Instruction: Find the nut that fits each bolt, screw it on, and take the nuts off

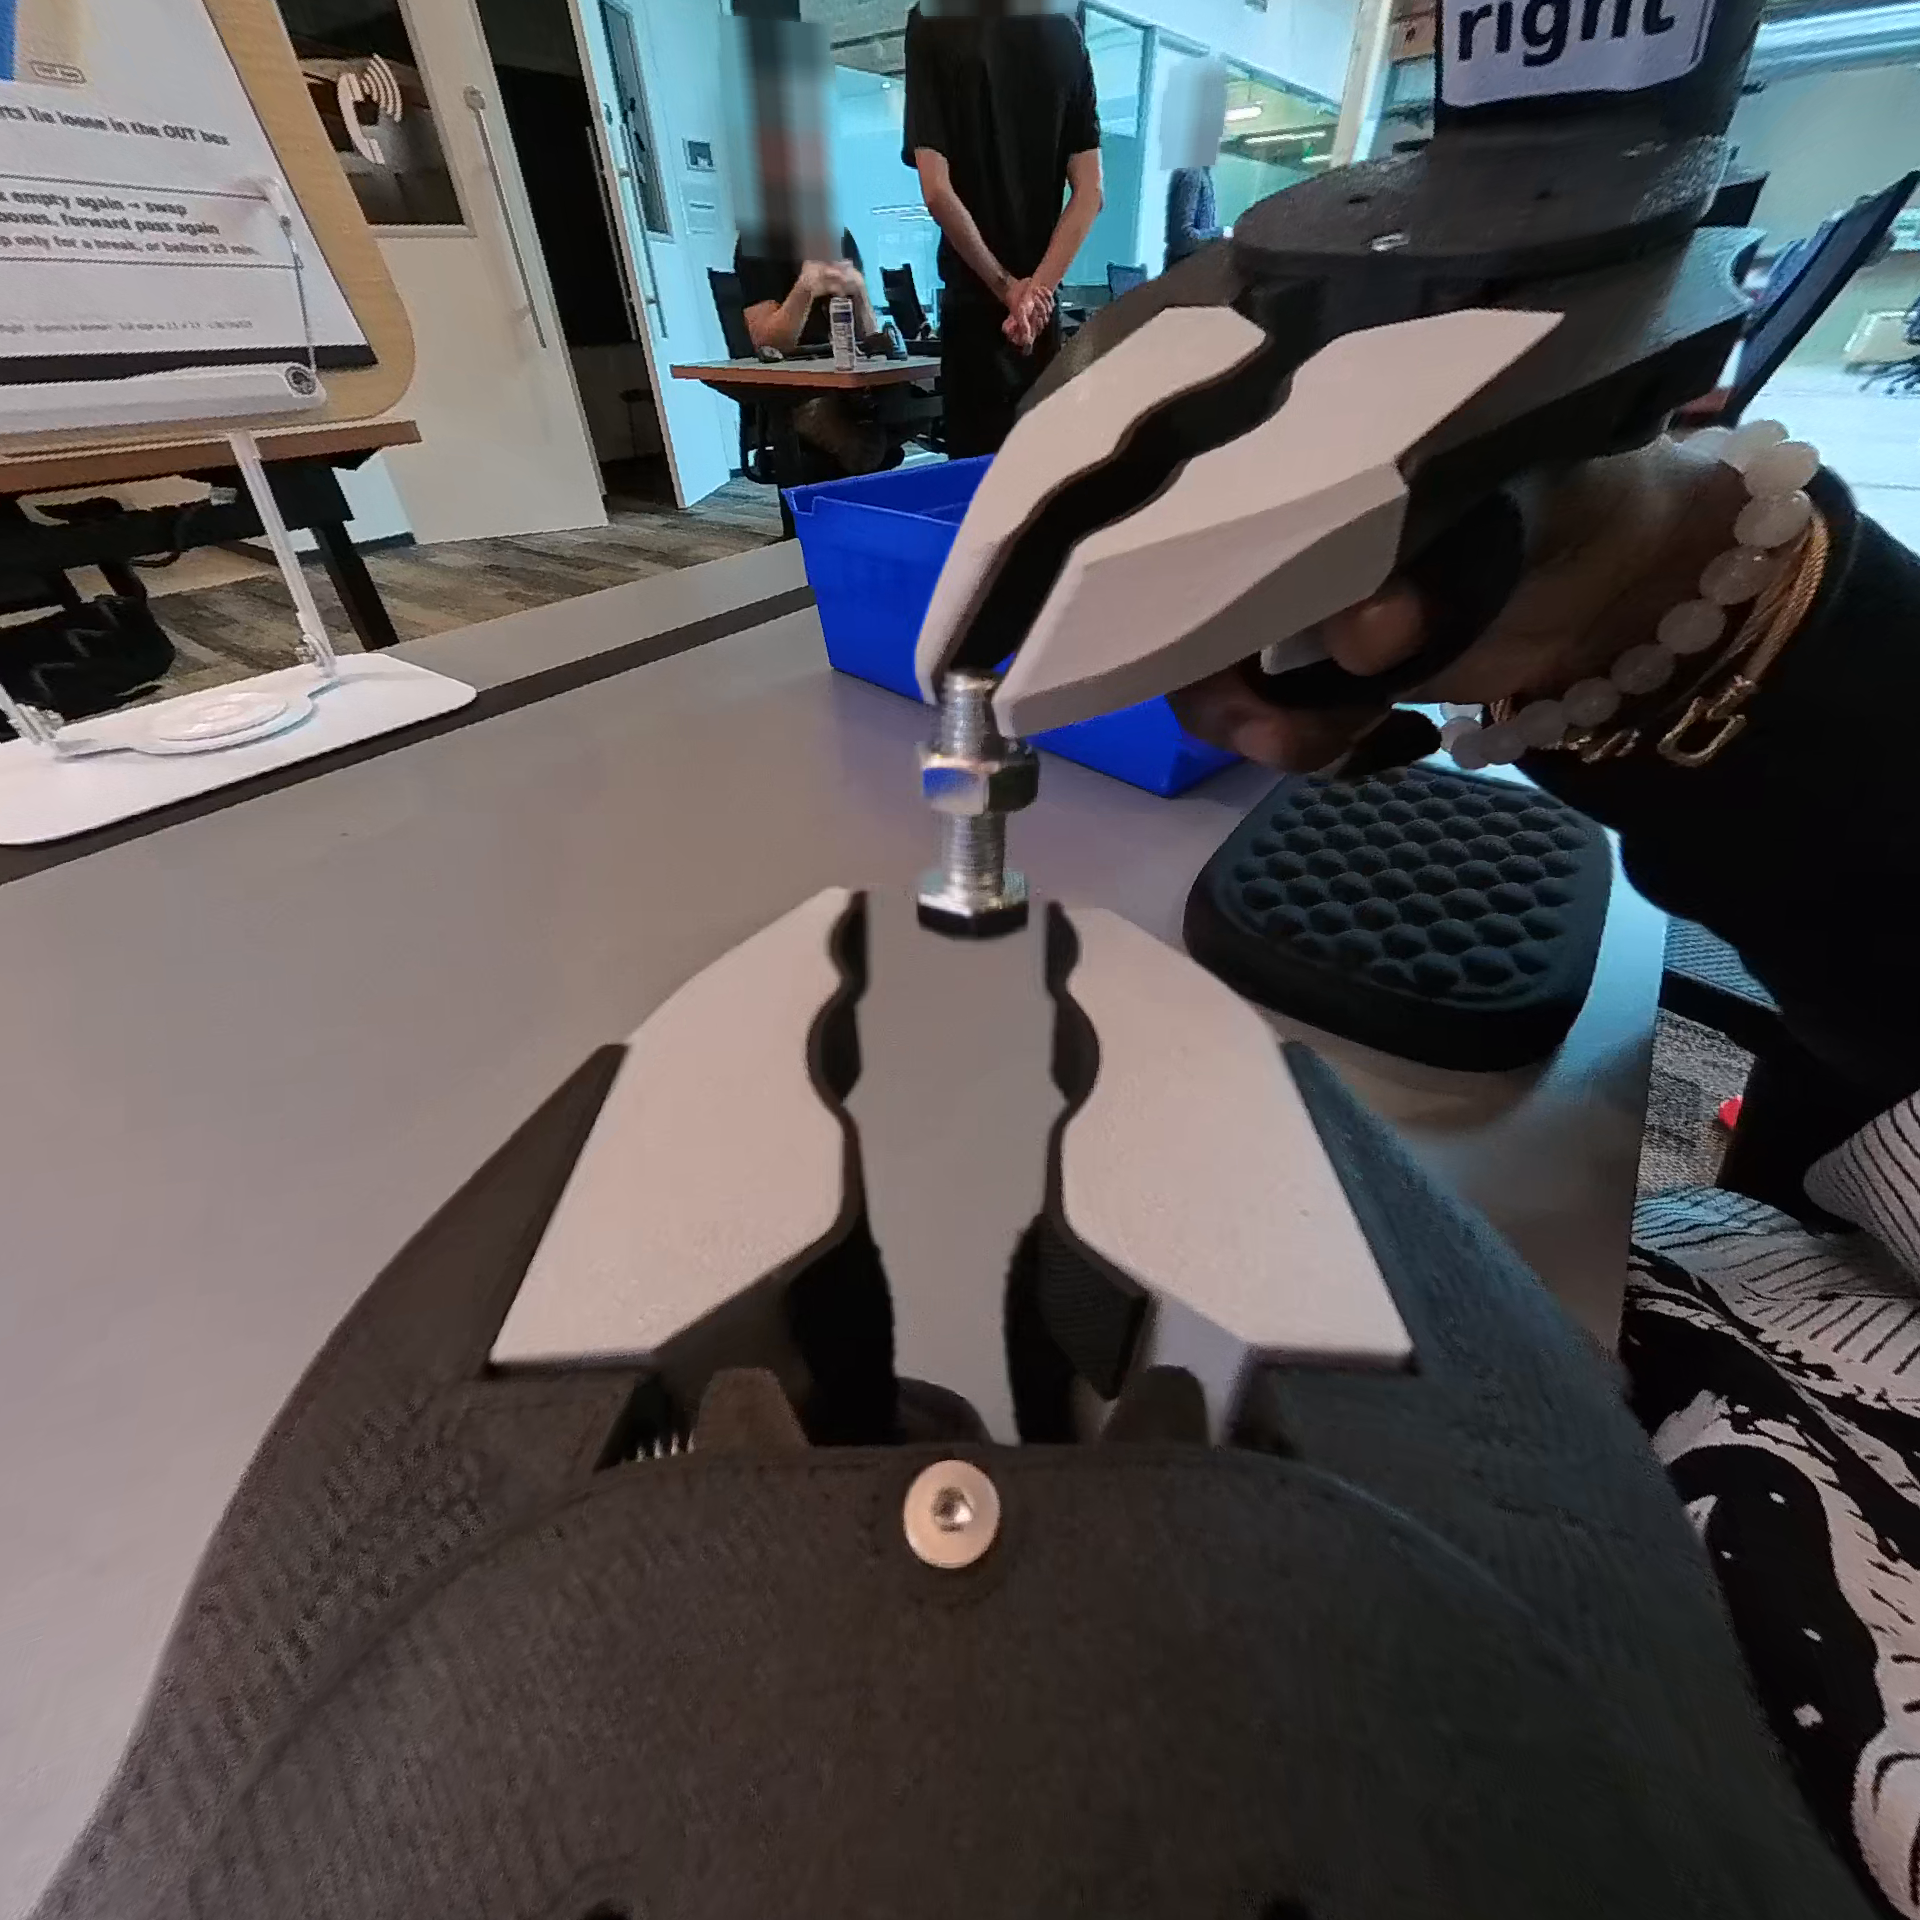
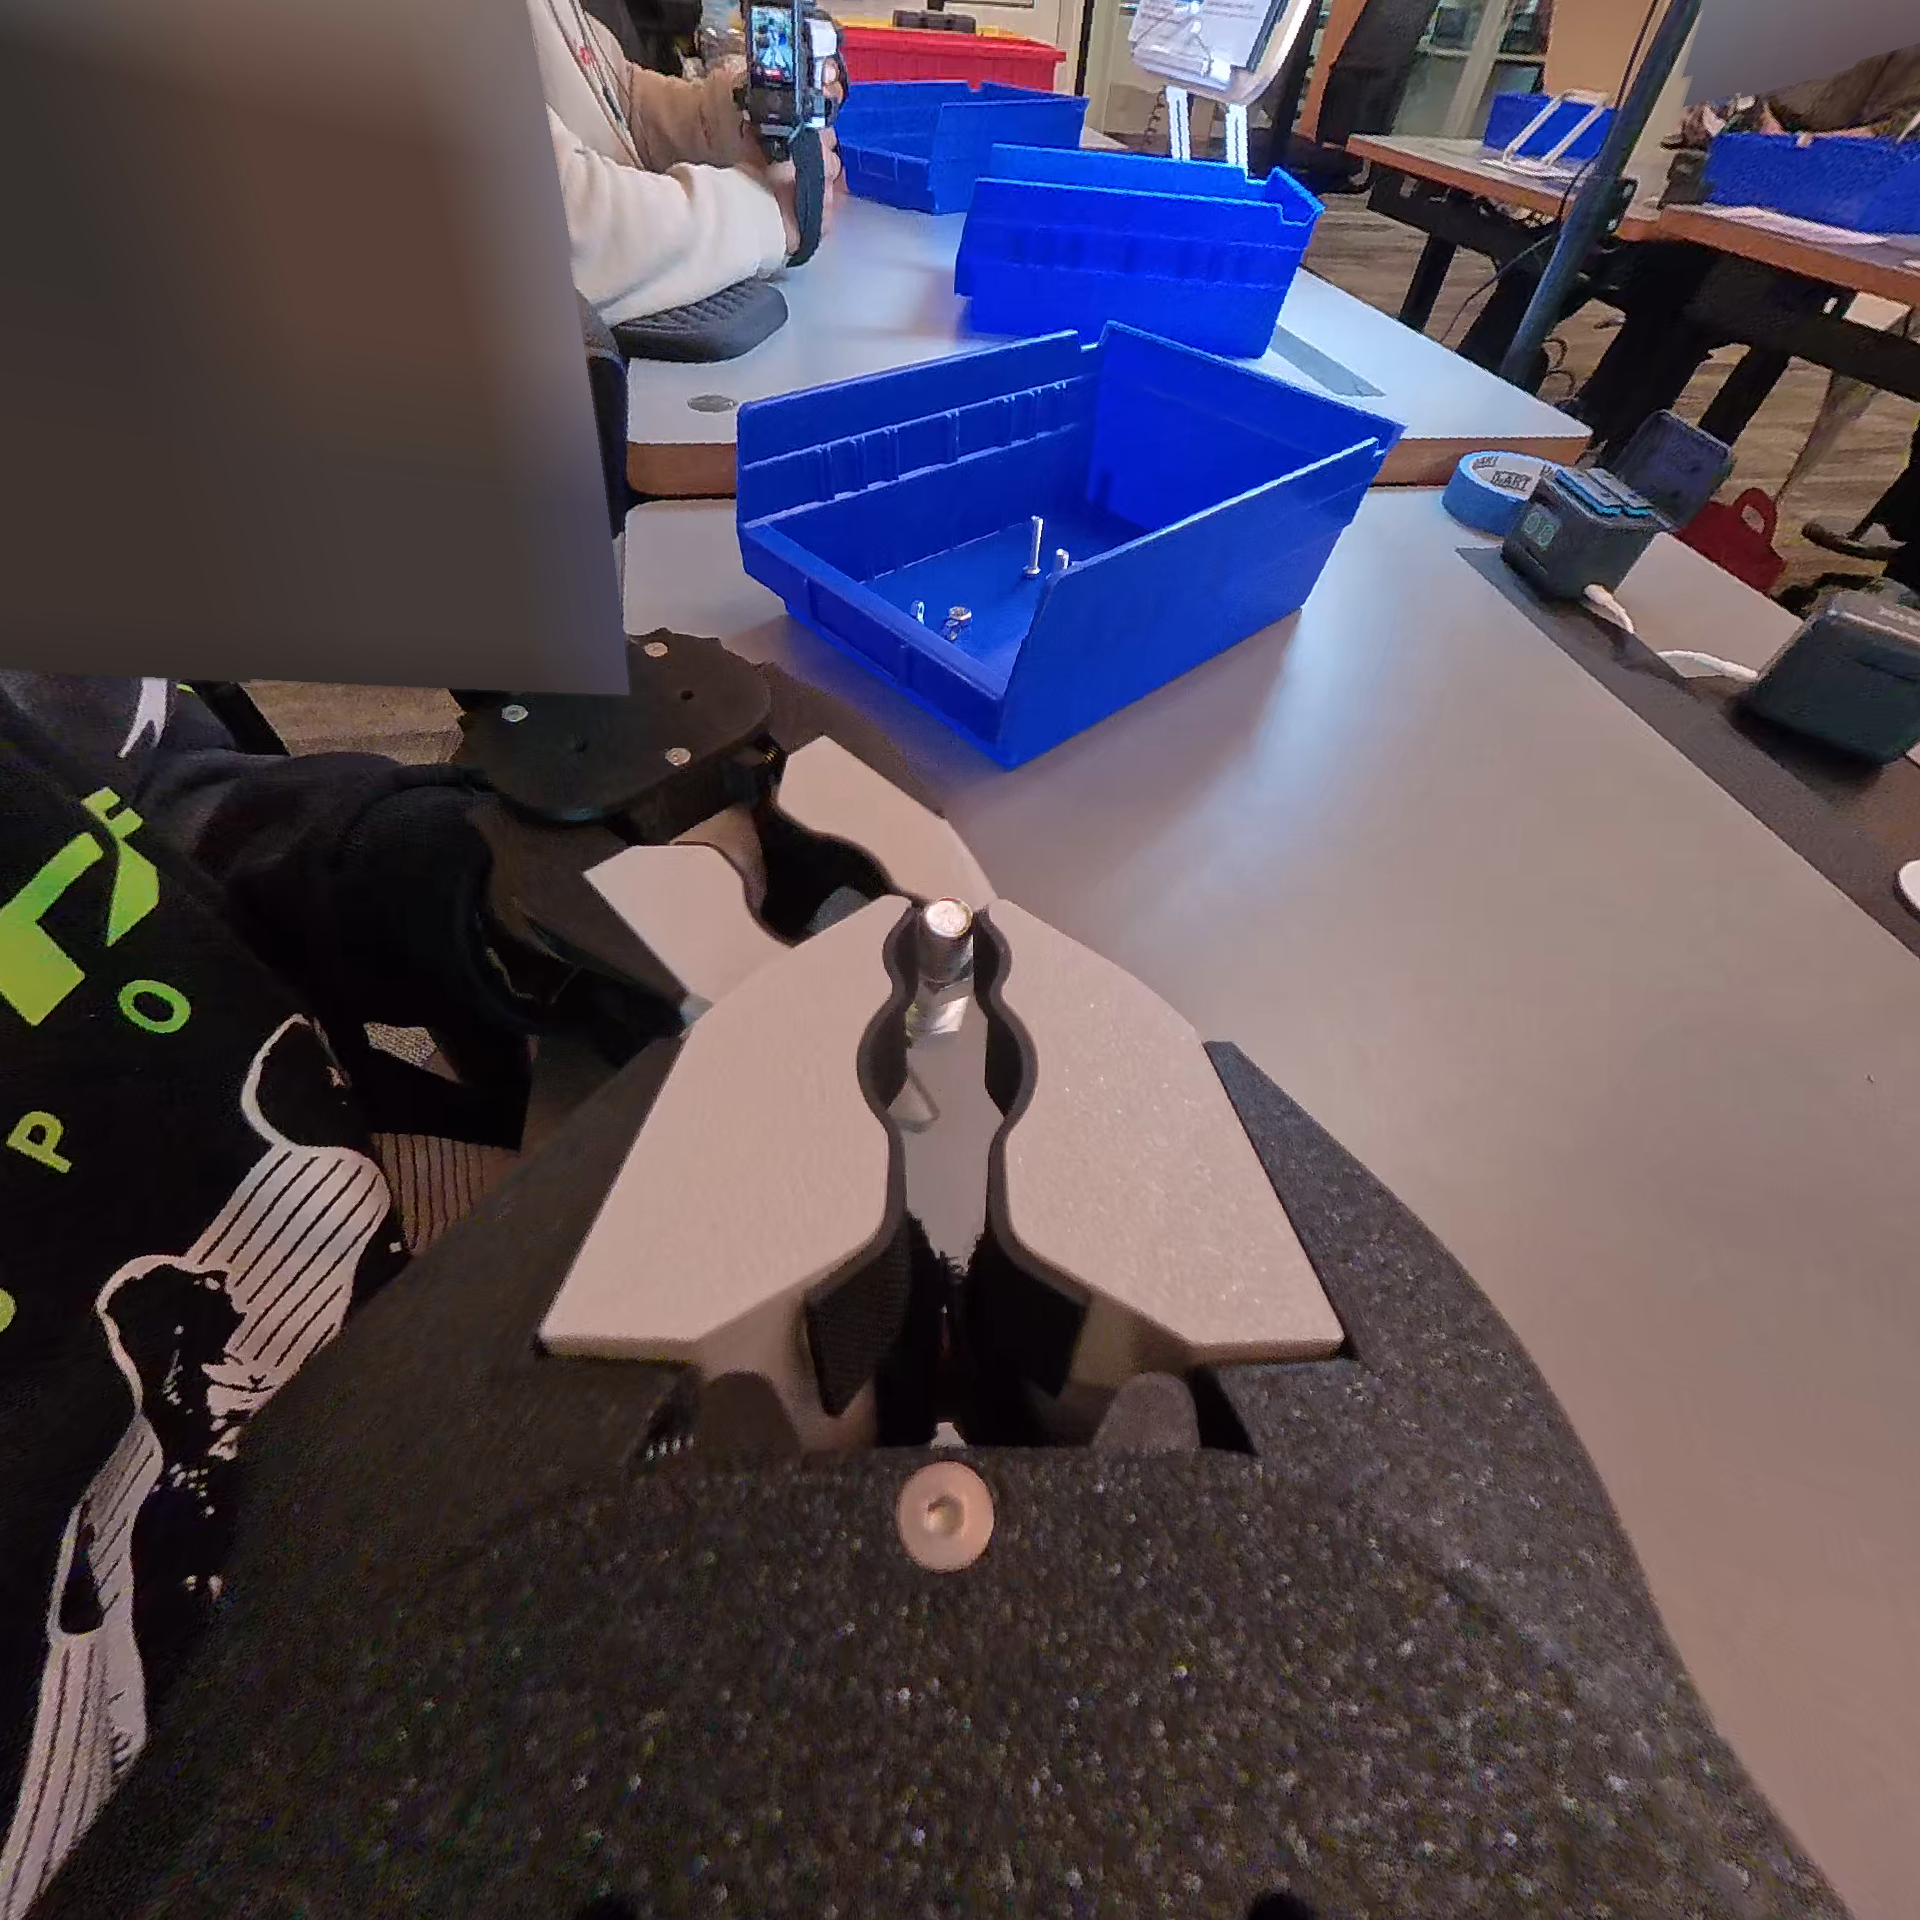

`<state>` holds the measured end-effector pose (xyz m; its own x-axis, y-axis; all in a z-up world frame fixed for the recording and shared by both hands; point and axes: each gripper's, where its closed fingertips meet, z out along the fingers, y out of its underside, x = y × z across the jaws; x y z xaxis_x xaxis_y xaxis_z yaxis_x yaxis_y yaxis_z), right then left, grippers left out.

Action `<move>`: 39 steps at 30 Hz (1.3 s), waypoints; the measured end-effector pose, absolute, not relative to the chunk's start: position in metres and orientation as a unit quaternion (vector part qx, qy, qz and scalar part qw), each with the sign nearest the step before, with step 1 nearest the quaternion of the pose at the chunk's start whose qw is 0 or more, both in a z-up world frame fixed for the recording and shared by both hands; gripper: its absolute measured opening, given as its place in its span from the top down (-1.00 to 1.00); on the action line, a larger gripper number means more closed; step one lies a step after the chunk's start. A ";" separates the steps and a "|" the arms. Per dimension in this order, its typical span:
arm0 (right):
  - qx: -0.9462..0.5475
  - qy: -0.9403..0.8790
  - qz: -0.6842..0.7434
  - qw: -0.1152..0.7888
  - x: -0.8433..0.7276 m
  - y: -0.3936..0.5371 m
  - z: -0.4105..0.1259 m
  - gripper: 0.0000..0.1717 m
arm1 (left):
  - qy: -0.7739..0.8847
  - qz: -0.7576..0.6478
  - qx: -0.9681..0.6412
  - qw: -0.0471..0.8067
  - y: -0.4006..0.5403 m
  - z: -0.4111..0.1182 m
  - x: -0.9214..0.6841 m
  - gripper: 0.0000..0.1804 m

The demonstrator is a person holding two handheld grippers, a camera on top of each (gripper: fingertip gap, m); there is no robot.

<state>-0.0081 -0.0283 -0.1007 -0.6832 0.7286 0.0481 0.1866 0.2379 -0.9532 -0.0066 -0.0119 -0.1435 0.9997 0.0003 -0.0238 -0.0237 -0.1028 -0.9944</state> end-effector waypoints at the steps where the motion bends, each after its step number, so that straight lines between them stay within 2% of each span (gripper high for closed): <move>1: -0.314 -0.741 0.533 0.261 -0.008 -0.022 -0.099 0.89 | 0.007 0.005 -0.743 0.669 -0.012 -0.144 -0.007 0.54; 3: -0.336 -0.731 0.519 0.288 -0.008 -0.001 -0.092 0.89 | 0.002 -0.001 -0.742 0.671 -0.012 -0.143 -0.008 0.44; 12: -0.552 -0.607 0.343 0.457 0.008 0.231 -0.069 0.89 | -0.002 0.000 -0.734 0.679 -0.014 -0.140 -0.009 0.43; 19: -0.690 -0.517 0.260 0.435 0.011 0.368 -0.134 0.89 | -0.007 -0.002 -0.734 0.679 -0.014 -0.140 -0.011 0.44; 25: -0.749 -0.488 0.207 0.398 0.007 0.412 -0.184 0.88 | -0.011 -0.004 -0.736 0.677 -0.014 -0.140 -0.012 0.44; 36: -0.767 -0.482 0.160 0.392 0.008 0.430 -0.209 0.88 | -0.015 -0.011 -0.732 0.681 -0.015 -0.139 -0.013 0.45; 39: -0.763 -0.483 0.142 0.406 0.013 0.428 -0.196 0.70 | -0.016 -0.012 -0.732 0.681 -0.015 -0.139 -0.013 0.45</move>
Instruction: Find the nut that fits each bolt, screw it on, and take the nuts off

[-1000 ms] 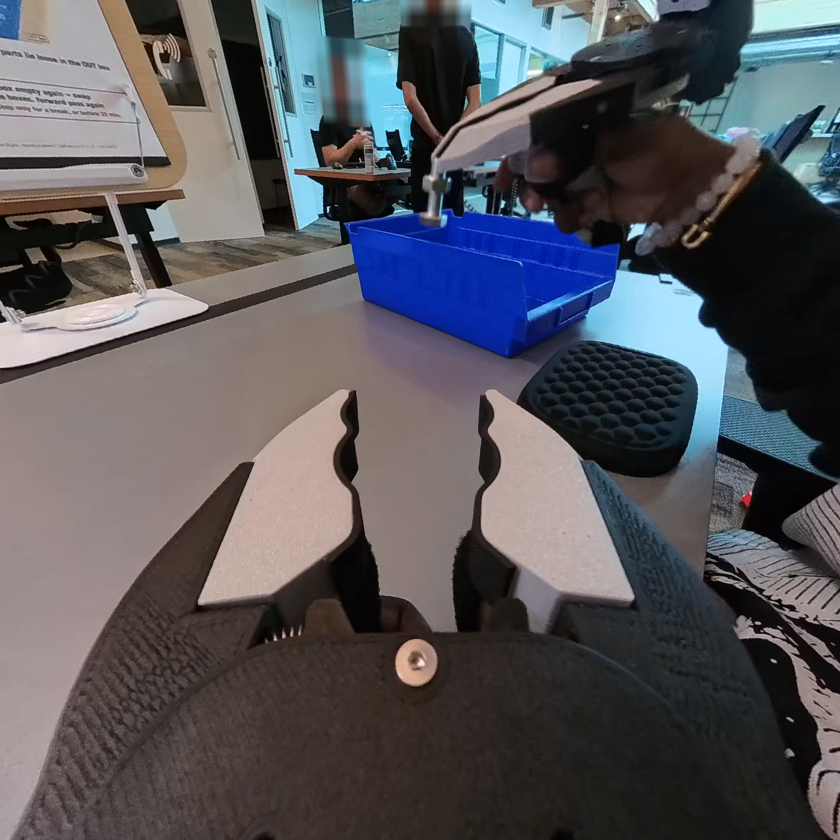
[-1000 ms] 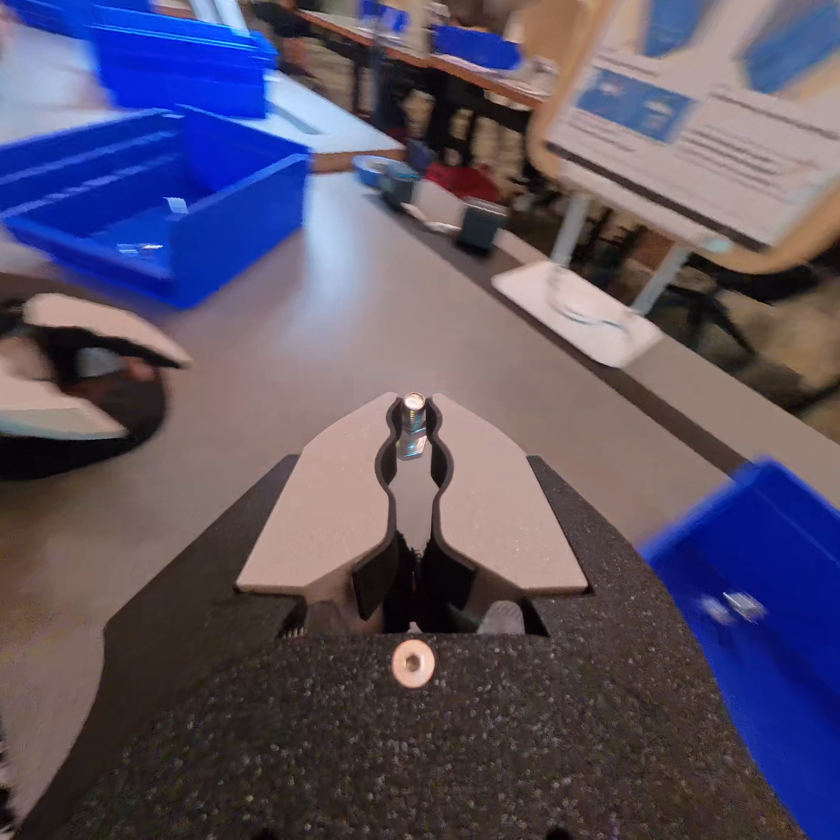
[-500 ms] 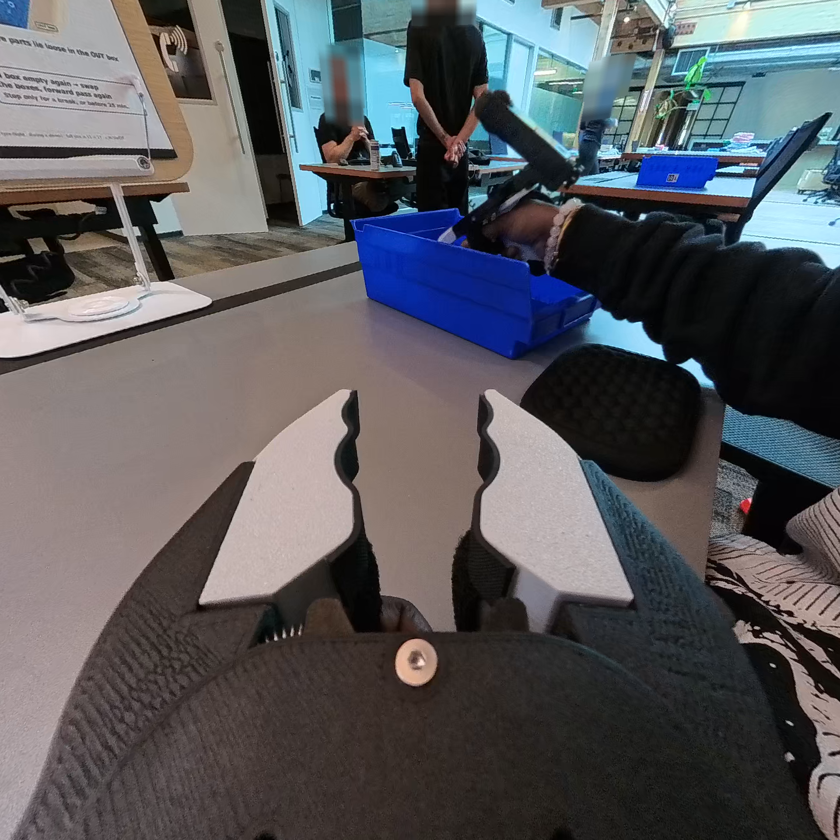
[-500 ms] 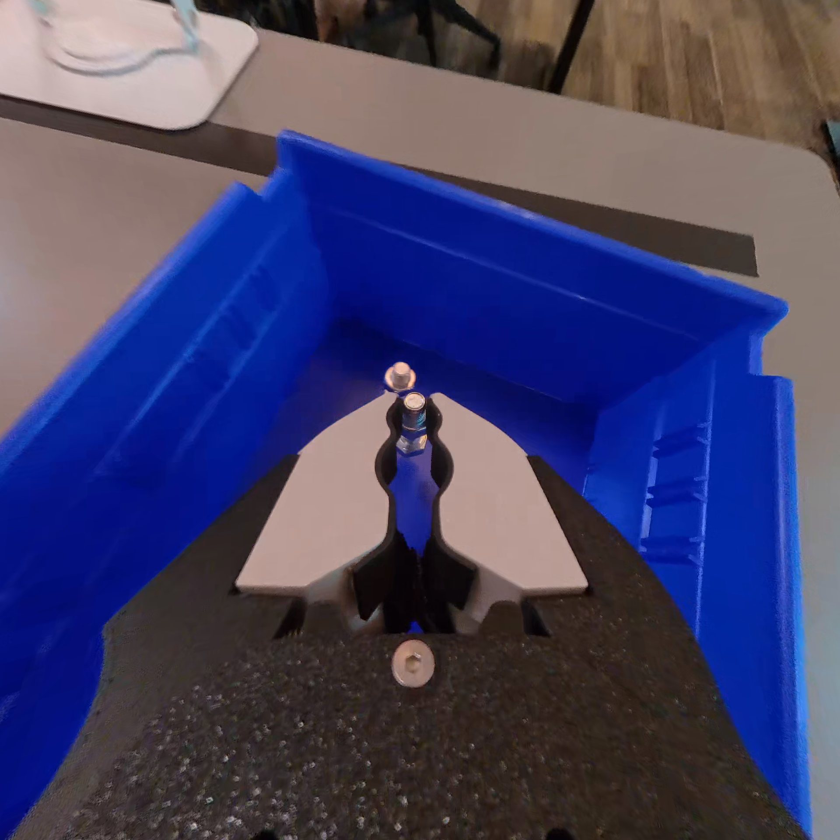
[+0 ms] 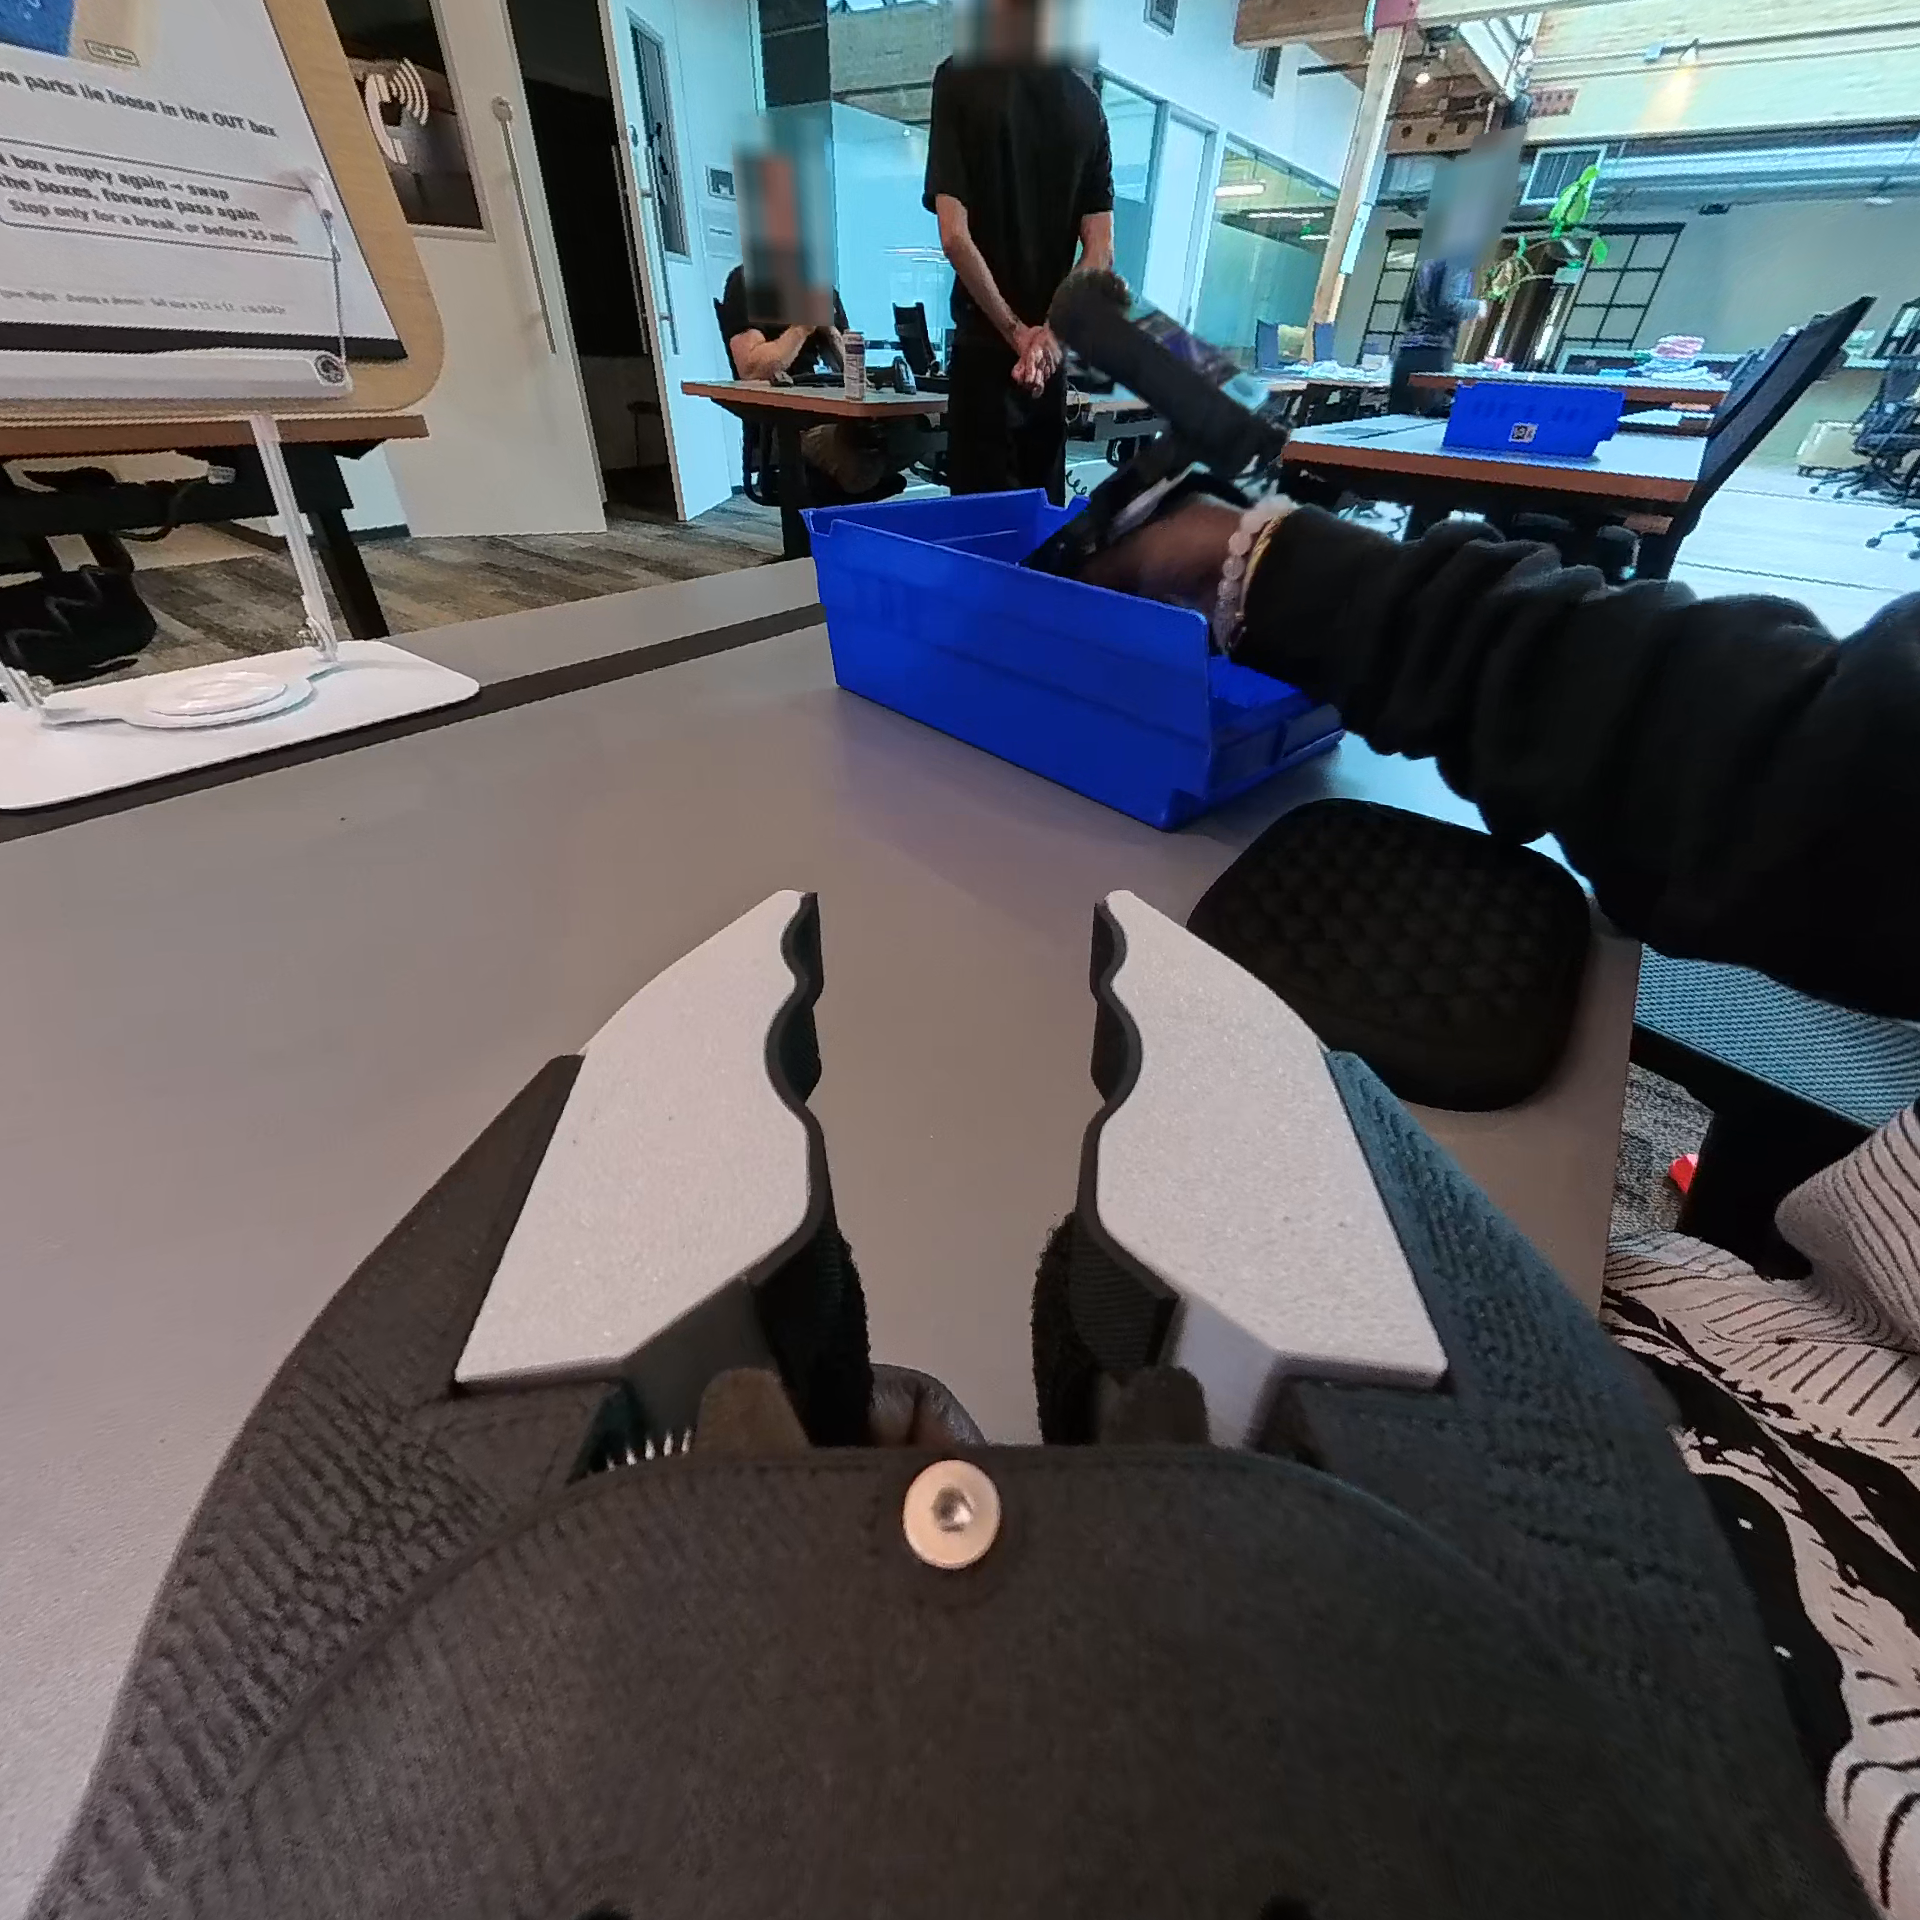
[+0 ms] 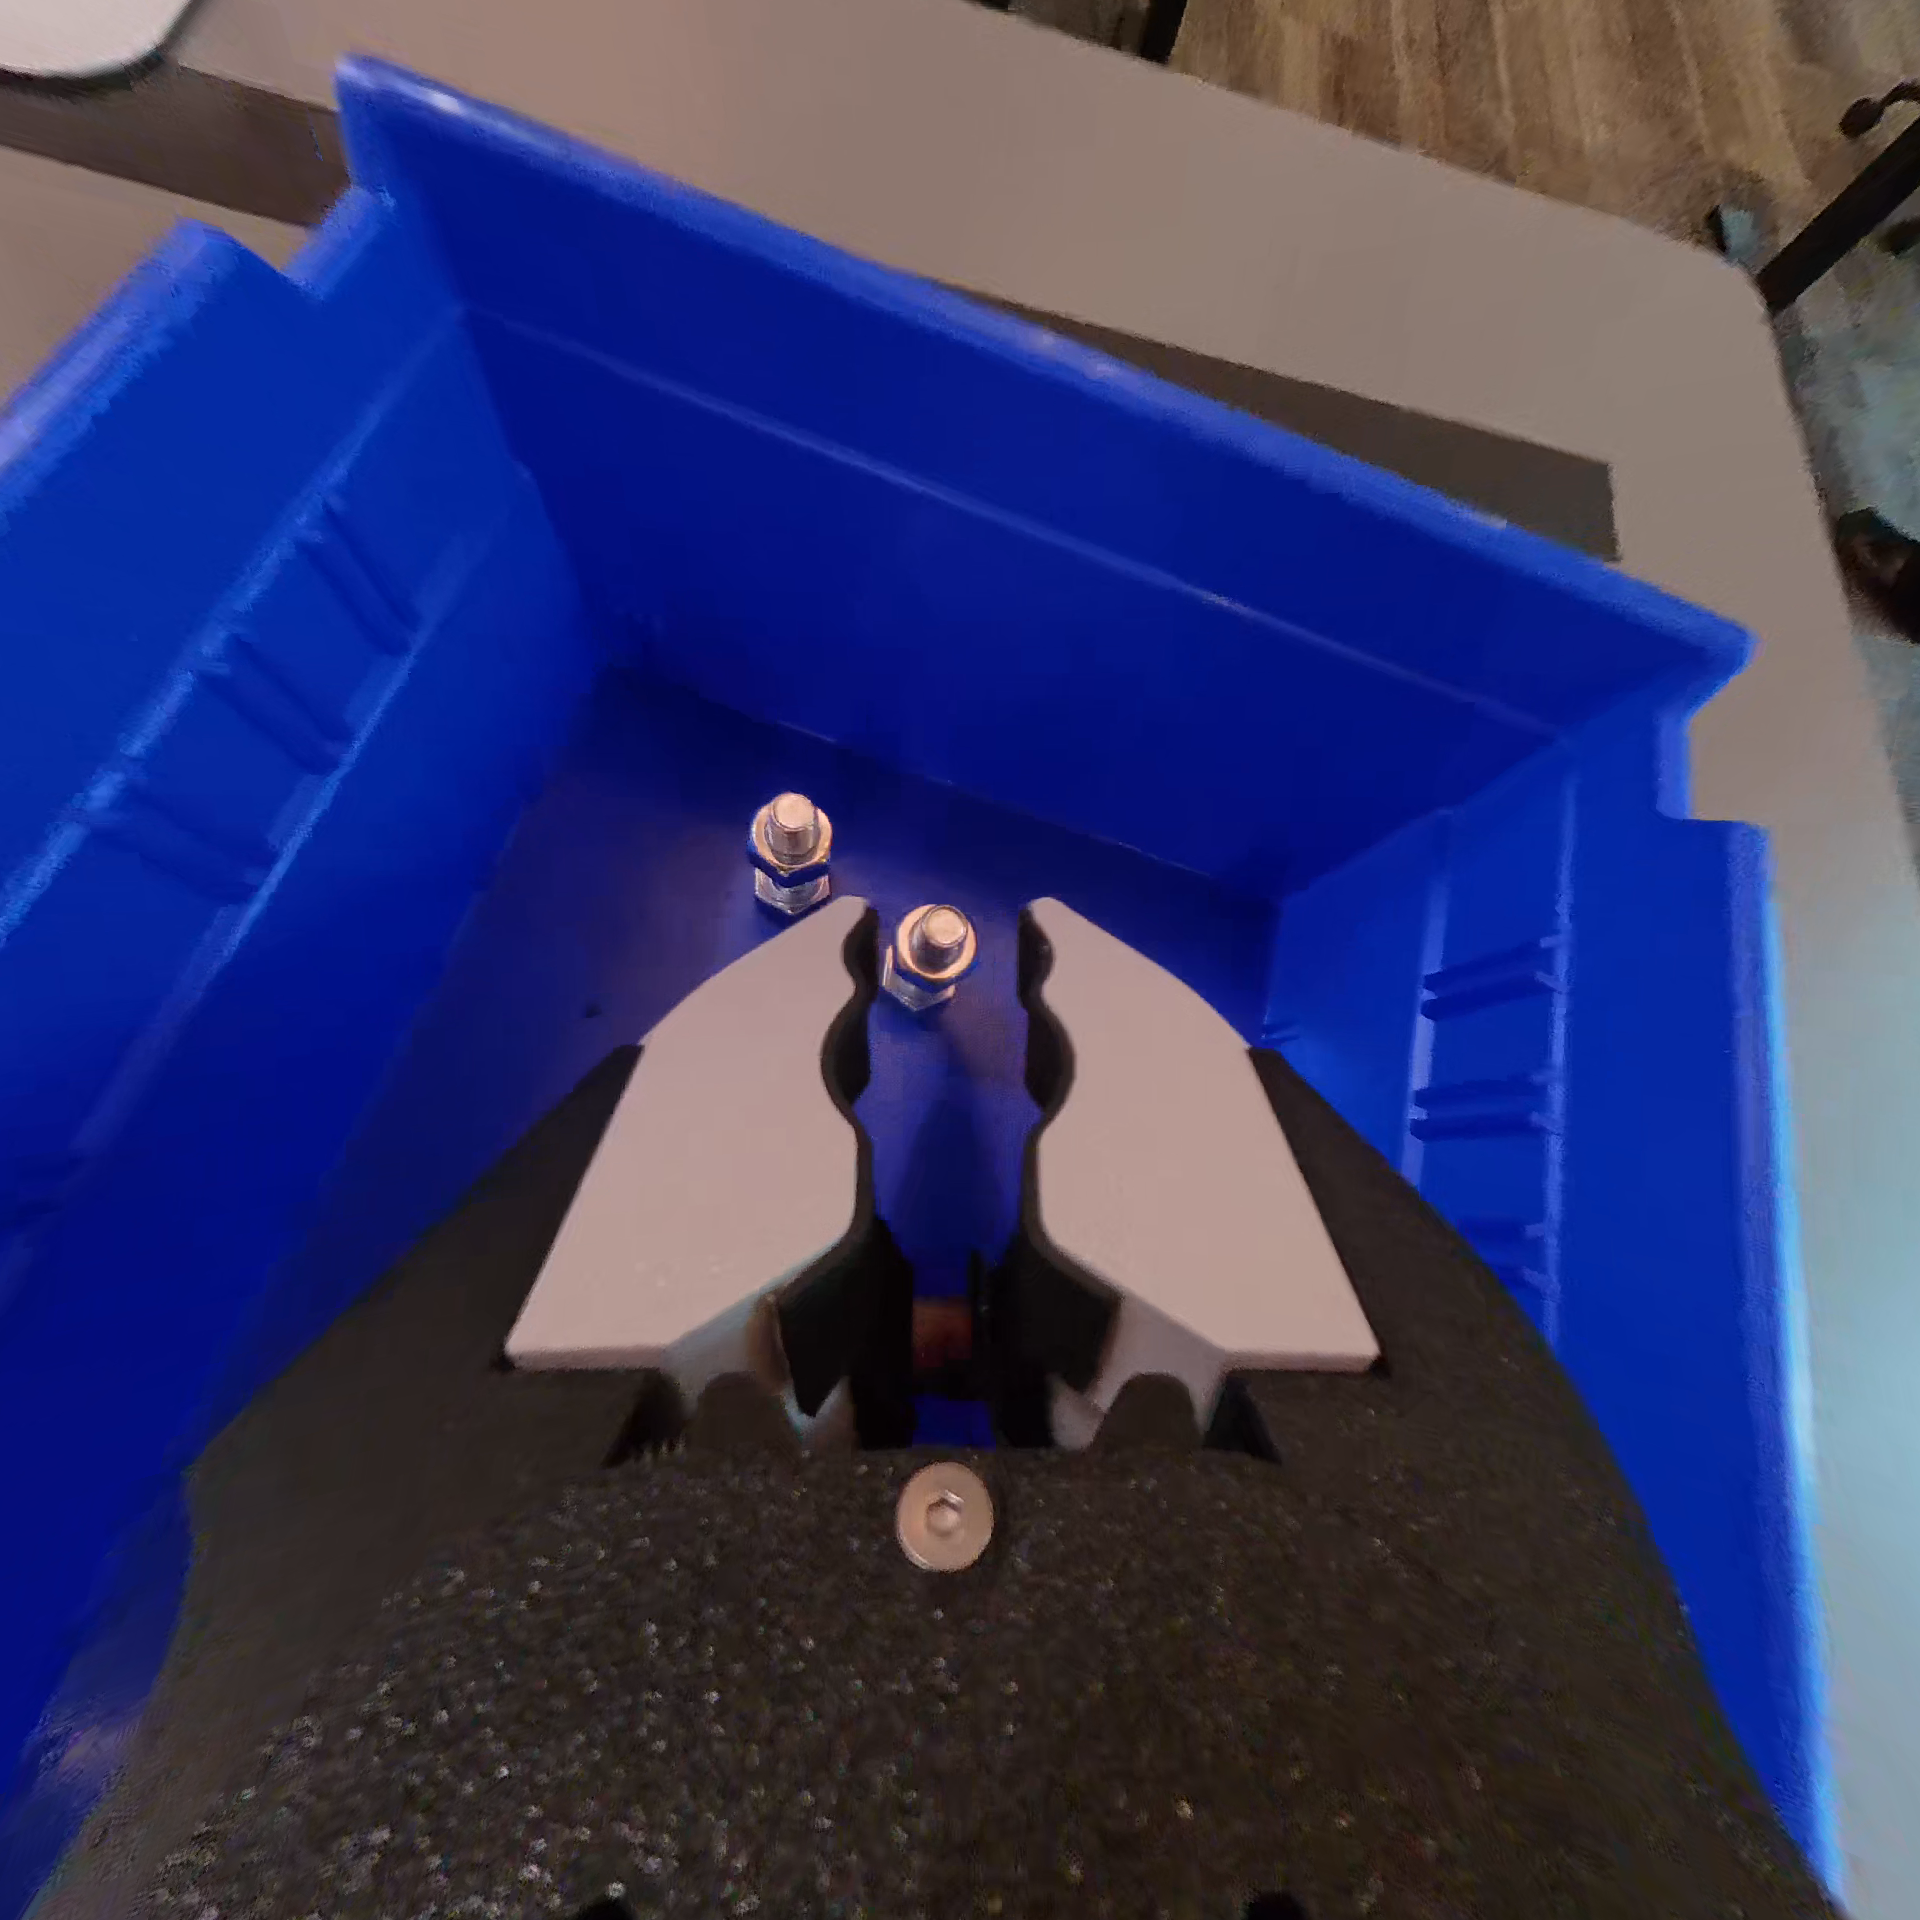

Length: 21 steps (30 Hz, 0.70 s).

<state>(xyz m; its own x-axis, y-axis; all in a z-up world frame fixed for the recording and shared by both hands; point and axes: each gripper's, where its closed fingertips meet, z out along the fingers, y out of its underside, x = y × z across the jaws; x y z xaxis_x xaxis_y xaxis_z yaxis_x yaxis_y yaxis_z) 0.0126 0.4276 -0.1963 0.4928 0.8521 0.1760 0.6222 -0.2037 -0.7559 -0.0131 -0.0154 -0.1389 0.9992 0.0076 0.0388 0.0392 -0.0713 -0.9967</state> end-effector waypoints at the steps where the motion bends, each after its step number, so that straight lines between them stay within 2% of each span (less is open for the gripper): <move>1: -0.758 -0.480 0.146 0.416 0.014 0.423 -0.187 0.62 | -0.016 -0.012 -0.731 0.682 -0.016 -0.139 -0.013 0.45; 5: -0.706 -0.468 0.234 0.477 0.014 0.373 -0.128 0.44 | -0.020 -0.017 -0.721 0.693 -0.019 -0.132 -0.014 0.45; 9: -0.599 -0.508 0.351 0.509 0.019 0.283 -0.080 0.43 | -0.021 -0.021 -0.726 0.687 -0.028 -0.124 -0.018 0.45; 16: -0.444 -0.599 0.456 0.486 0.035 0.161 -0.081 0.49 | -0.033 0.057 -0.754 0.654 -0.079 -0.089 -0.065 0.46; 21: -0.403 -0.595 0.508 0.474 0.049 0.132 -0.098 0.52 | -0.042 0.103 -0.839 0.532 -0.139 -0.077 -0.141 0.46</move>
